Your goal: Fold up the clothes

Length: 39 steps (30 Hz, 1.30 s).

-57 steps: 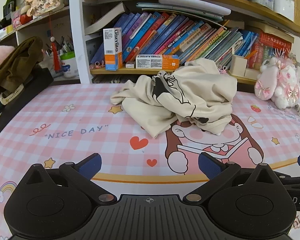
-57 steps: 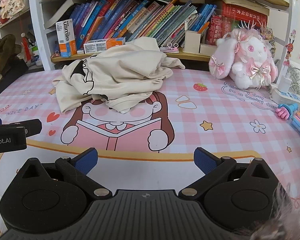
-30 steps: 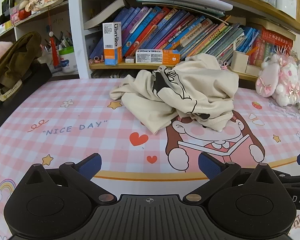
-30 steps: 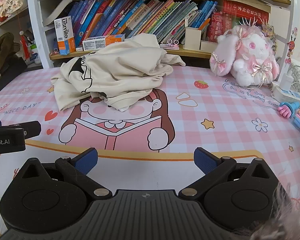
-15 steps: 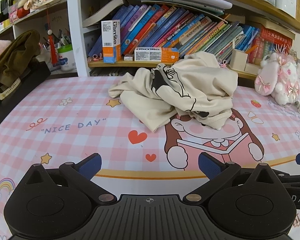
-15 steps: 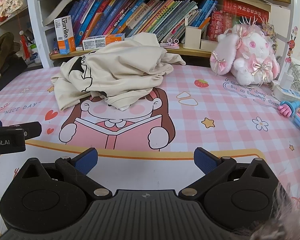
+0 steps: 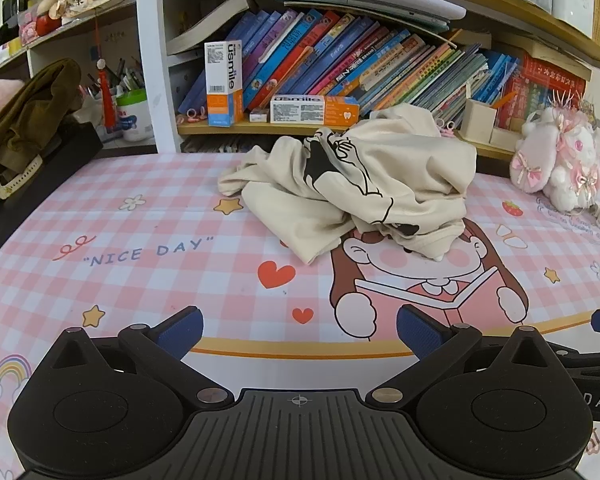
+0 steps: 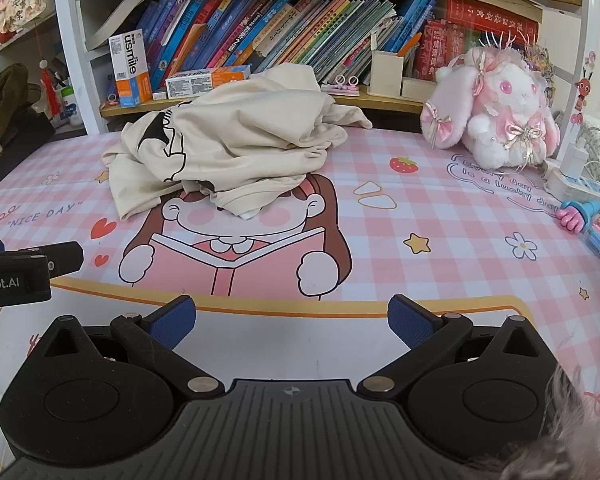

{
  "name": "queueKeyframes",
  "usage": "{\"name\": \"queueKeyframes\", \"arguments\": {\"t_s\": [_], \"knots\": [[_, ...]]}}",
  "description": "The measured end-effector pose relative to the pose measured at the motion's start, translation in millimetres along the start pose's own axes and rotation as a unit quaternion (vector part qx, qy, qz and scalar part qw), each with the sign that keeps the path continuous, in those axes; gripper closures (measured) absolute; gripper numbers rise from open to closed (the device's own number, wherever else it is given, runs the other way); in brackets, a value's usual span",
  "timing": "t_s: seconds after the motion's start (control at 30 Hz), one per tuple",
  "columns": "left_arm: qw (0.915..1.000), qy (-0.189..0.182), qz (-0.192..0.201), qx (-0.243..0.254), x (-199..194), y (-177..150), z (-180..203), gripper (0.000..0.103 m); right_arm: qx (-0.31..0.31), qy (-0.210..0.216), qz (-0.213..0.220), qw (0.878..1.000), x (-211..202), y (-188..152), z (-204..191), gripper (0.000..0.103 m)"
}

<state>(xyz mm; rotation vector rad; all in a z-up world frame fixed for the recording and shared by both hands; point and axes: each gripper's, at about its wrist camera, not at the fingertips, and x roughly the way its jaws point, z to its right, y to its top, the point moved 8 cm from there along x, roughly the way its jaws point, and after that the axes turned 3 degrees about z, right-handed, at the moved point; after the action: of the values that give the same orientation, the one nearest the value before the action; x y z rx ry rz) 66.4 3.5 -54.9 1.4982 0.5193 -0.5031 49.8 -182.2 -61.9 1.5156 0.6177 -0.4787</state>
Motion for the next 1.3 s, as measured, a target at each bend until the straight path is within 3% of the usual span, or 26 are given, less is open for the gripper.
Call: {"name": "queueKeyframes", "arguments": {"t_s": [0.7, 1.3], "knots": [[1.0000, -0.001, -0.008, -0.005, 1.1, -4.5, -1.2, 0.000, 0.002, 0.004, -0.013, 1.000, 2.1, -3.8, -0.7, 0.000], [0.9996, -0.008, -0.026, -0.004, 1.6, -17.9, 13.3, 0.000, 0.003, 0.036, -0.029, 0.999, 8.8, -11.1, 4.0, 0.000]]}}
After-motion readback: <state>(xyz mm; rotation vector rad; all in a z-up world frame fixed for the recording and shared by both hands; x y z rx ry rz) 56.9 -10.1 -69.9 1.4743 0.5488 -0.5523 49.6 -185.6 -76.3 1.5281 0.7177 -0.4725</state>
